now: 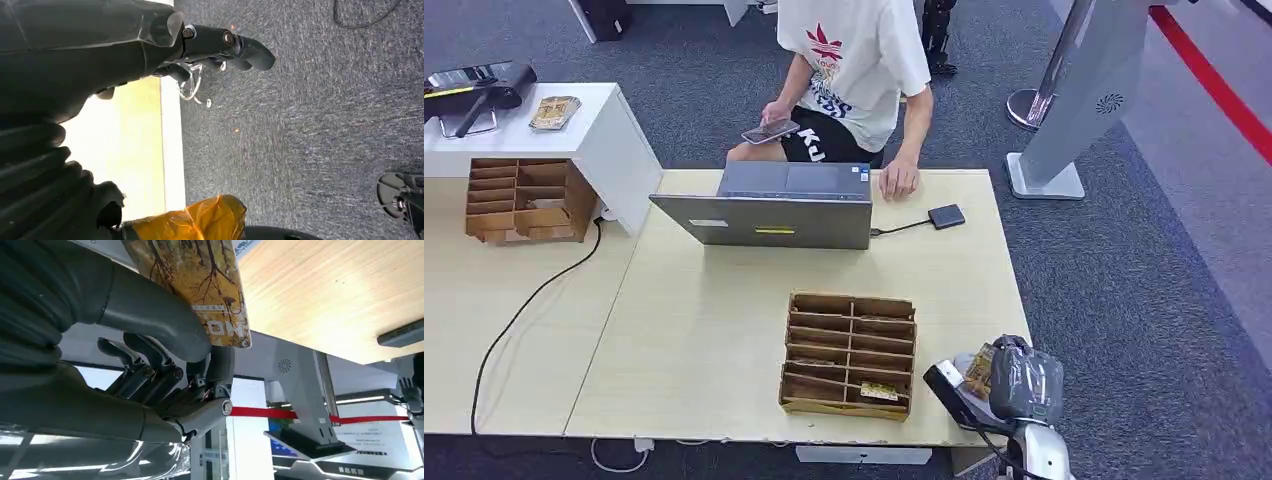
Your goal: Pass the card to the sensor for recognition and then transmit it.
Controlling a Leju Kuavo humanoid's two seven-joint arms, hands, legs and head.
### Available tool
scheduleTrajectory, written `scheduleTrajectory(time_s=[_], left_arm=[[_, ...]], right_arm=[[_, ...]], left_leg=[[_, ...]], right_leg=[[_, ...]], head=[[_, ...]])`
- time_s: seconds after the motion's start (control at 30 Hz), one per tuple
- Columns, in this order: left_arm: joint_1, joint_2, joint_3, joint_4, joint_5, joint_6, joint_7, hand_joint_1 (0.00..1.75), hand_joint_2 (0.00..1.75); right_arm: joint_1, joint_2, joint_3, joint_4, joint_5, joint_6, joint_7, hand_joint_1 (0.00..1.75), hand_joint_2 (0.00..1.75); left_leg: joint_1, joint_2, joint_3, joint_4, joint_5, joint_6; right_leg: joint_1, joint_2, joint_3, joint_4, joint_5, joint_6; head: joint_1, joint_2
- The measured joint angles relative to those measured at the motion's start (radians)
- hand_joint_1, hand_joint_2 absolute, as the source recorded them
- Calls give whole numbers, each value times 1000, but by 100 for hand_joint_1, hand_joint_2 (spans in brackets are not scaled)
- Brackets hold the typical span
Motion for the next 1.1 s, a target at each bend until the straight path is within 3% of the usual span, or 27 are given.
scheduleTrajectory(time_s=[0.33,0.67,0.9,1.1], left_arm=[[0,0,0,0,20,2,0,0,175],[0,0,0,0,37,3,-7,0,175],[0,0,0,0,32,3,-11,0,175],[0,-3,0,1,6,3,-11,0,175]], right_arm=[[-16,6,-8,-3,0,-17,-18,175,175],[-29,18,-30,-103,-15,-101,-56,175,175],[-38,37,-40,-192,-52,-176,-114,175,175],[-71,59,-39,-259,-95,-180,-166,175,175]], left_leg=[[0,0,0,0,0,0],[0,0,0,0,0,0],[0,0,0,0,0,0],[0,0,0,0,0,0]], right_leg=[[0,0,0,0,0,0],[0,0,0,0,0,0],[0,0,0,0,0,0],[0,0,0,0,0,0]], head=[[0,0],[0,0],[0,0],[0,0]])
